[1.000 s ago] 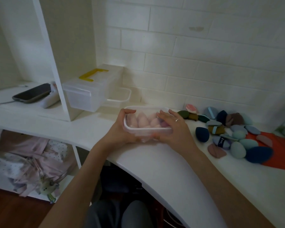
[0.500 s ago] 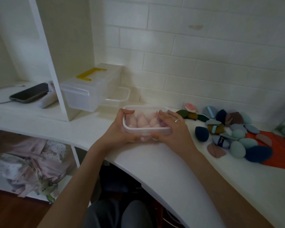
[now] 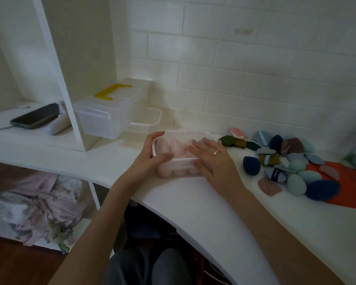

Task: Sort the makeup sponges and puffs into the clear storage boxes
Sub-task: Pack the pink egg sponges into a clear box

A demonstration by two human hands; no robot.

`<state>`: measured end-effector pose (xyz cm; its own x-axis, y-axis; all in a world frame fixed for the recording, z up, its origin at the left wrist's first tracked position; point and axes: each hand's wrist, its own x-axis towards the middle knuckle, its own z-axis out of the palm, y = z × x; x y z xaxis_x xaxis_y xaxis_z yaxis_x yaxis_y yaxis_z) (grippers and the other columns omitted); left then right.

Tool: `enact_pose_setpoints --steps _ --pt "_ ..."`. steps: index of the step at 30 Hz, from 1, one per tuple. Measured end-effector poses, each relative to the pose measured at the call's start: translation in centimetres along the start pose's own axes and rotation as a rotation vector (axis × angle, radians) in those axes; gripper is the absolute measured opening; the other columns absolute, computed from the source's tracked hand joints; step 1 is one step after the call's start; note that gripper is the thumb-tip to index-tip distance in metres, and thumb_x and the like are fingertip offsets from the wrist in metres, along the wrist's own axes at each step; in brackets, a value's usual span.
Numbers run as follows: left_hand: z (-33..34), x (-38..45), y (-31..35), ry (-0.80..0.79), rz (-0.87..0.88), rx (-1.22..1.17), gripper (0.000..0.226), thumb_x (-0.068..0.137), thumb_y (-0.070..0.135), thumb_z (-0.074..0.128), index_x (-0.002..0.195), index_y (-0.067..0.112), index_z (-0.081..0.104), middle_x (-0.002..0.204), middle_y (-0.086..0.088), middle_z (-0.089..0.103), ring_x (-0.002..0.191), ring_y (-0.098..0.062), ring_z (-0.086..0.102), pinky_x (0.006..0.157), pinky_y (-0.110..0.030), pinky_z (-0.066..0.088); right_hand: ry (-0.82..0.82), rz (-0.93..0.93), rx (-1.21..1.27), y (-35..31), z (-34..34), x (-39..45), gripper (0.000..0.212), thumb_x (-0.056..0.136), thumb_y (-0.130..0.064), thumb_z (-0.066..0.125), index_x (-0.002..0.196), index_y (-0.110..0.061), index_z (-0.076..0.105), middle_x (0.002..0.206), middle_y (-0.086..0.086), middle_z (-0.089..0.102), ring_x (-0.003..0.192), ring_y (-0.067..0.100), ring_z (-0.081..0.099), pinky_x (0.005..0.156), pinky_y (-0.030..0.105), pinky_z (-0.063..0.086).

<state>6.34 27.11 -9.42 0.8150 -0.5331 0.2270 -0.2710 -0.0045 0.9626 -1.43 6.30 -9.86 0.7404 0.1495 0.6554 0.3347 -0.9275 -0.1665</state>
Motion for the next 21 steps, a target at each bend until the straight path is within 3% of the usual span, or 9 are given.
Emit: enact_pose_setpoints --steps 2,7,11,13,16,19,21 --pt "0.1 0.1 0.0 0.020 -0.006 -0.014 0.066 0.071 0.035 0.063 0.131 0.041 0.034 0.127 0.011 0.042 0.099 0.025 0.044 0.083 -0.007 0.039 0.013 0.007 0.009 0.0 0.2 0.0 0.045 0.096 -0.048 0.038 0.128 -0.024 0.060 0.134 -0.002 0.058 0.125 0.027 0.050 0.109 0.050 0.029" --pt "0.1 -0.1 0.1 0.029 -0.005 0.010 0.077 0.069 0.041 0.068 0.137 0.040 0.031 0.134 0.012 0.038 0.127 -0.006 0.039 0.104 -0.025 0.037 -0.017 0.024 -0.041 0.0 0.3 -0.1 0.053 0.081 -0.045 0.054 0.130 -0.026 0.057 0.136 -0.004 0.056 0.126 0.028 0.049 0.110 0.051 0.028" --pt "0.2 -0.2 0.4 0.017 0.010 0.082 0.103 0.053 0.047 0.078 0.140 0.035 0.025 0.137 0.007 0.032 0.128 -0.012 0.038 0.107 -0.033 0.039 -0.057 0.085 -0.010 -0.3 -0.1 -0.1 0.058 0.077 -0.046 0.059 0.132 -0.030 0.054 0.139 -0.005 0.053 0.130 0.027 0.044 0.111 0.053 0.028" --pt "0.3 -0.2 0.3 0.036 0.021 0.104 0.111 0.044 0.046 0.079 0.139 0.030 0.025 0.134 0.002 0.035 0.124 -0.013 0.042 0.100 -0.032 0.044 -0.062 0.114 0.025 -0.5 -0.1 -0.1 0.058 0.077 -0.045 0.062 0.132 -0.030 0.055 0.139 -0.005 0.053 0.132 0.027 0.043 0.111 0.053 0.028" --pt "0.6 -0.4 0.2 0.061 0.036 0.105 0.100 0.047 0.038 0.085 0.131 0.033 0.031 0.116 0.010 0.044 0.106 -0.012 0.054 0.073 -0.028 0.056 0.020 0.108 0.009 -0.9 0.3 -0.2 0.048 0.079 -0.027 0.067 0.126 -0.025 0.061 0.133 -0.002 0.059 0.124 0.030 0.050 0.106 0.051 0.035" --pt "0.6 -0.4 0.4 0.088 0.056 0.120 0.088 0.057 0.021 0.087 0.128 0.032 0.035 0.109 0.014 0.045 0.091 -0.001 0.053 0.063 -0.018 0.054 0.036 0.116 -0.020 -1.5 0.3 -0.2 0.046 0.077 -0.026 0.062 0.122 -0.020 0.064 0.128 0.002 0.062 0.119 0.032 0.053 0.106 0.037 0.033" --pt "0.6 -0.5 0.8 0.094 0.048 0.117 0.088 0.056 0.021 0.089 0.127 0.031 0.038 0.109 0.016 0.045 0.091 0.001 0.052 0.060 -0.012 0.050 -0.003 0.165 0.014 -2.1 -0.2 0.0 0.049 0.077 -0.033 0.061 0.124 -0.021 0.063 0.130 0.001 0.060 0.123 0.029 0.050 0.108 0.037 0.033"
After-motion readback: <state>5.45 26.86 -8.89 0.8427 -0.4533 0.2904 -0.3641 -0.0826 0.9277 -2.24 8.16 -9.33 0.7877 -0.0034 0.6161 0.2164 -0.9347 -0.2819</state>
